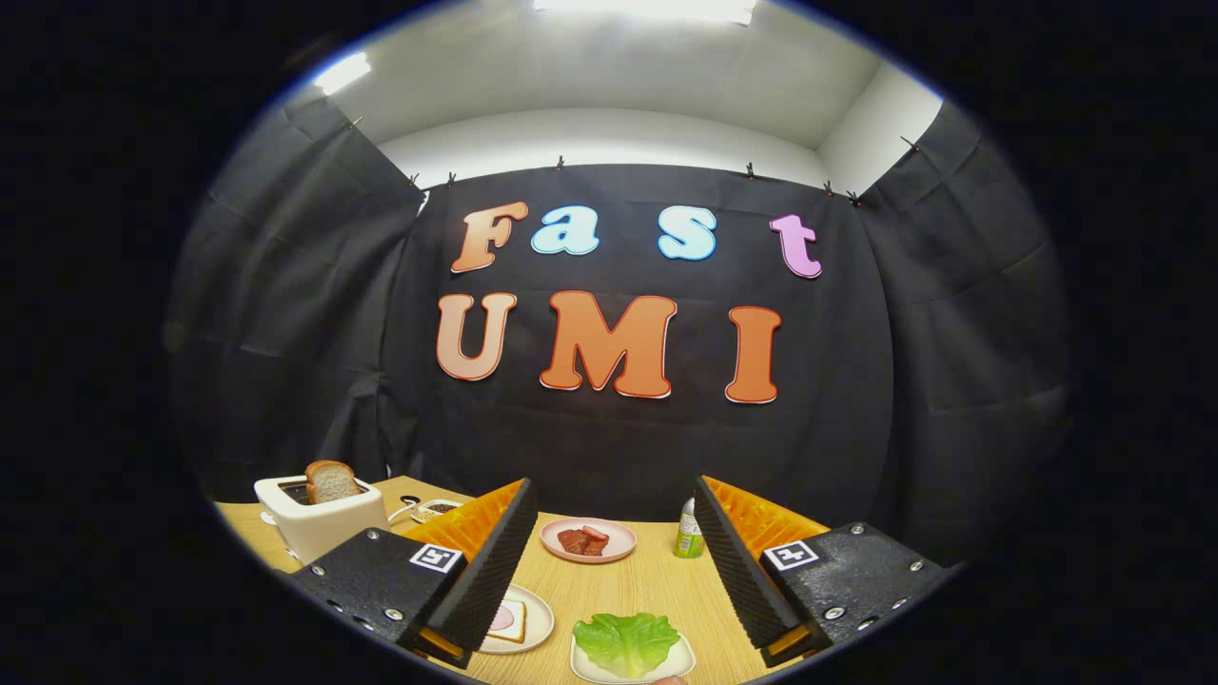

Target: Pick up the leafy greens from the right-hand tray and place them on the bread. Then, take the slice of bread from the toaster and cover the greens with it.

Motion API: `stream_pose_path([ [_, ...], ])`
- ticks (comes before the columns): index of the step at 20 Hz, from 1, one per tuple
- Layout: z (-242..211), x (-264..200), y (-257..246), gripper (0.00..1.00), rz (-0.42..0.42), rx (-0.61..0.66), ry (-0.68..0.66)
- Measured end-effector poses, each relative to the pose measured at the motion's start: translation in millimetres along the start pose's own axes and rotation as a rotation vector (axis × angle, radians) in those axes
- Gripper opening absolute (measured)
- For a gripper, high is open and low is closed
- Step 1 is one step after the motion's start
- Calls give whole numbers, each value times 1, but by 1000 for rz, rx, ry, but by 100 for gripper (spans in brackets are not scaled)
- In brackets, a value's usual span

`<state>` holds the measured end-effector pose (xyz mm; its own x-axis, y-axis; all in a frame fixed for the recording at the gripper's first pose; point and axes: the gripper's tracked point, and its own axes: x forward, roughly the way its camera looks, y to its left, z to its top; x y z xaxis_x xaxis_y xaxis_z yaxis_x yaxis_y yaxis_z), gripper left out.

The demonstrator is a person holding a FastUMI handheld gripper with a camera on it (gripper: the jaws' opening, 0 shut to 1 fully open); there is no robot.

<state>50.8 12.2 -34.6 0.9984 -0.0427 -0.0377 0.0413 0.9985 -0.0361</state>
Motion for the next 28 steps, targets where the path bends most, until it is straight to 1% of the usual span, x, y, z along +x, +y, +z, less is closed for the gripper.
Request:
stream_pose_path([
  [3,11,7,0,99,-26,-18,-56],
  [4,10,8,0,99,-29,-31,-56],
  [6,0,13,2,99,-29,-40,-29],
  [9,-9,19,6,99,-5,-14,0],
  [14,-33,31,-14,98,-9,-23,62],
  [18,-69,40,-31,98,-8,-44,180],
  [20,-88,43,-33,98,2,-35,249],
  [25,-141,45,-20,99,60,26,489],
  [28,-172,41,-9,96,104,44,621],
])
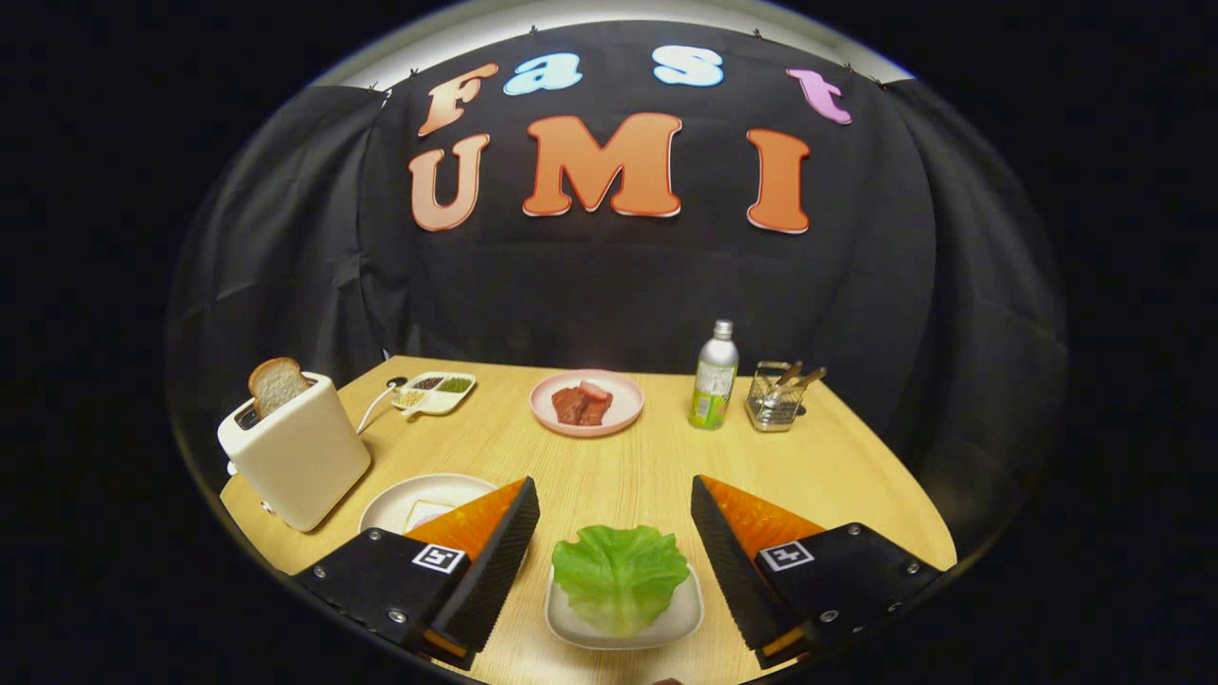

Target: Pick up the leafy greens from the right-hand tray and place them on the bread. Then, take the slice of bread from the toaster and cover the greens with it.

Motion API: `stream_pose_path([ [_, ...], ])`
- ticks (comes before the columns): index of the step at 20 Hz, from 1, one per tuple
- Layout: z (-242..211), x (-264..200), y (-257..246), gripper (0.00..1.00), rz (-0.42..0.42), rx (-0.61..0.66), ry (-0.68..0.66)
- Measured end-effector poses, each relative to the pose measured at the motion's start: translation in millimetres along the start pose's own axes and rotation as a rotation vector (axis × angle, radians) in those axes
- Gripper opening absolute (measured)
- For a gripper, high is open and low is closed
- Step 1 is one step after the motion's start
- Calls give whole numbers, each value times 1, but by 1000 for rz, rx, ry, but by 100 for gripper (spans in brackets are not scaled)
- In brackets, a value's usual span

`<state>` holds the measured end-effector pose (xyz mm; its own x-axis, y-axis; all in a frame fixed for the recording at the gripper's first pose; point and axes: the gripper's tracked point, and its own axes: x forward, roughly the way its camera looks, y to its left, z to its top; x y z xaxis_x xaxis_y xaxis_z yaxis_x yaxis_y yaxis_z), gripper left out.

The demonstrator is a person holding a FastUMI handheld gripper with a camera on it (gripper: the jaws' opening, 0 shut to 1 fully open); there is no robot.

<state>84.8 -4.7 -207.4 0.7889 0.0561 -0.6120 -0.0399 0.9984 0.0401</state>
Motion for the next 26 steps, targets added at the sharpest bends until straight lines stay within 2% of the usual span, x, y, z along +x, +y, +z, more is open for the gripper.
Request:
stream_pose_path([
  [7,-65,23,10,94,54,31,321],
  [14,-107,37,4,92,41,-44,511],
  [17,-121,43,0,88,23,-78,562],
  [21,-134,51,-1,87,15,-98,606],
  [26,-145,57,-4,77,19,-3,645],
])
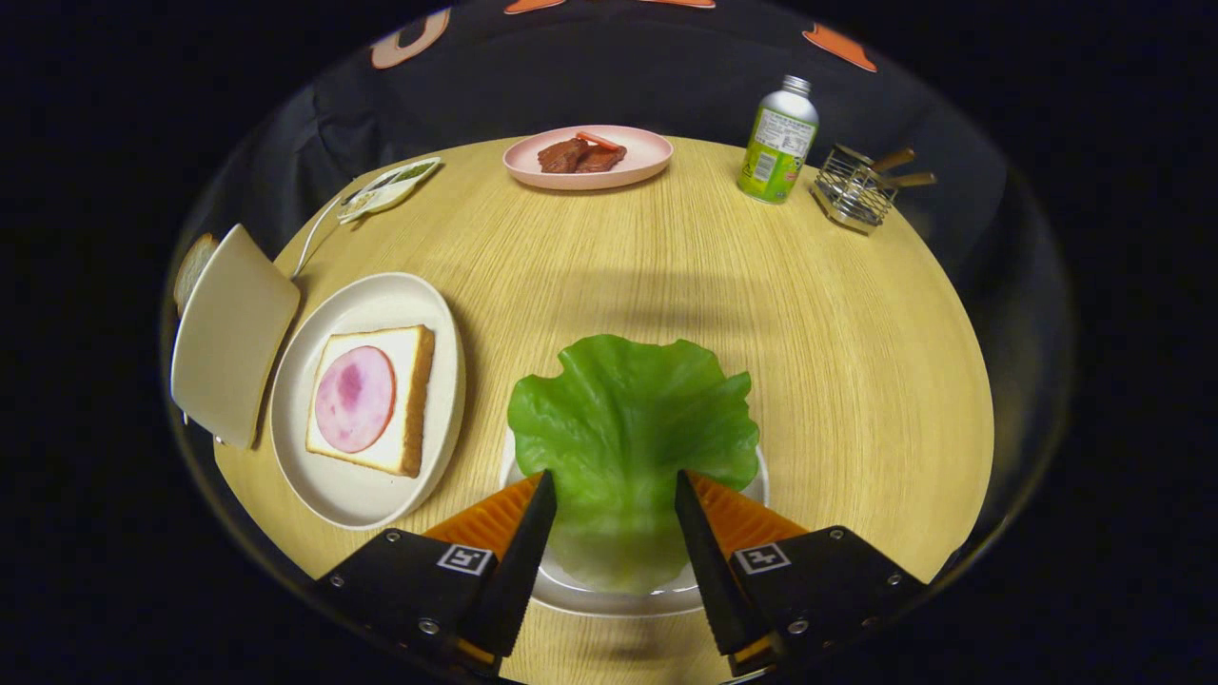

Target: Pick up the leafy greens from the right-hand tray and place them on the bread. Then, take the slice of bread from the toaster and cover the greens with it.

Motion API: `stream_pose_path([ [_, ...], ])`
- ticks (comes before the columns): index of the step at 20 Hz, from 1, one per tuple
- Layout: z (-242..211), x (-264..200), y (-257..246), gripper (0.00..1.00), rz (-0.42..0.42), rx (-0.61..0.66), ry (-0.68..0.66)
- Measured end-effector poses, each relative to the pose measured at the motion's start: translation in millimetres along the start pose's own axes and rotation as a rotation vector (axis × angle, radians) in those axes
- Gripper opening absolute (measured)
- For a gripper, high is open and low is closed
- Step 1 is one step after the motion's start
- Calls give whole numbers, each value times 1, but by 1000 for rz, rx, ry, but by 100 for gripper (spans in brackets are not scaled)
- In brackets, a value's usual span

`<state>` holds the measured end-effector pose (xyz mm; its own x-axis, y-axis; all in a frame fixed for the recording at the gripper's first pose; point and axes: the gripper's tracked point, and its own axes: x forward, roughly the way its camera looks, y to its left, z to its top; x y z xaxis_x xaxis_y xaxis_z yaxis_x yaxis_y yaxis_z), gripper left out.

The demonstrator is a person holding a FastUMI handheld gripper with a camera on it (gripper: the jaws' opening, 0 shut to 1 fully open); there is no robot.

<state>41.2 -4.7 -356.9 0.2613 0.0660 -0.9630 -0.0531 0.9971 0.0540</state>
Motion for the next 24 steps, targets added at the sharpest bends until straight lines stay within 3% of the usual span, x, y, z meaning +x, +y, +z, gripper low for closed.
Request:
stream_pose_path([
  [2,-1,1,-4,67,-15,-1,1],
  [6,2,1,-15,31,-33,52,-18],
  [9,4,-1,-15,9,9,126,-27],
  [11,8,-4,-12,6,21,147,-41],
  [24,51,-57,52,6,152,58,-196],
])
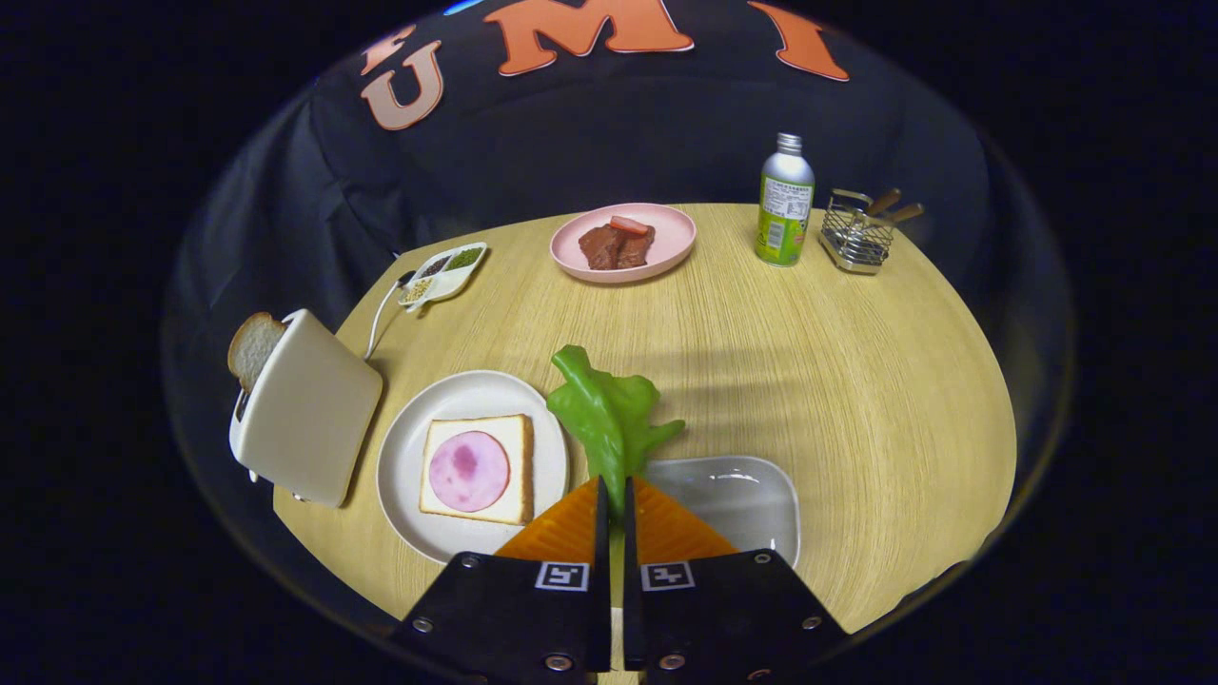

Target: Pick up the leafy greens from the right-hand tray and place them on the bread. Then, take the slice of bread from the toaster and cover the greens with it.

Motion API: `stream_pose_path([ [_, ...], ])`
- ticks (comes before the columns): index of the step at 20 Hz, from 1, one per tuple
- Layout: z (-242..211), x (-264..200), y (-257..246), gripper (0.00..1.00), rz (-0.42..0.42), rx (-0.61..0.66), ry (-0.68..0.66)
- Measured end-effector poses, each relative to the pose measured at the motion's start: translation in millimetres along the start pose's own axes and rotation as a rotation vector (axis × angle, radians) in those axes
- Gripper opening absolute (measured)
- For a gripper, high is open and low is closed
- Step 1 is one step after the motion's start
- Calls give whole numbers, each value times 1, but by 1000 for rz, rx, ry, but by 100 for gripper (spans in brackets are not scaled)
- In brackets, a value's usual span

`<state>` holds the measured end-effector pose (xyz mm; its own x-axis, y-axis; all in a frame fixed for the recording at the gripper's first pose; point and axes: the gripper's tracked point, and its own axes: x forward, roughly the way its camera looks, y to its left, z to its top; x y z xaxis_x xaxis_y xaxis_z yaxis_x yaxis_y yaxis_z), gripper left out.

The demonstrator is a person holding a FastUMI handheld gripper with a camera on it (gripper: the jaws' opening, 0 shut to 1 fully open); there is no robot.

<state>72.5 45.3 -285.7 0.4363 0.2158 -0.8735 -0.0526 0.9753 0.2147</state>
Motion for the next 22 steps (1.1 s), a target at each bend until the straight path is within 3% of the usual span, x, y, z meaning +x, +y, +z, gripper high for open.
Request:
stream_pose_path([
  [11,-4,21,62,6,99,-62,32],
  [22,-24,44,106,7,127,-108,103],
])
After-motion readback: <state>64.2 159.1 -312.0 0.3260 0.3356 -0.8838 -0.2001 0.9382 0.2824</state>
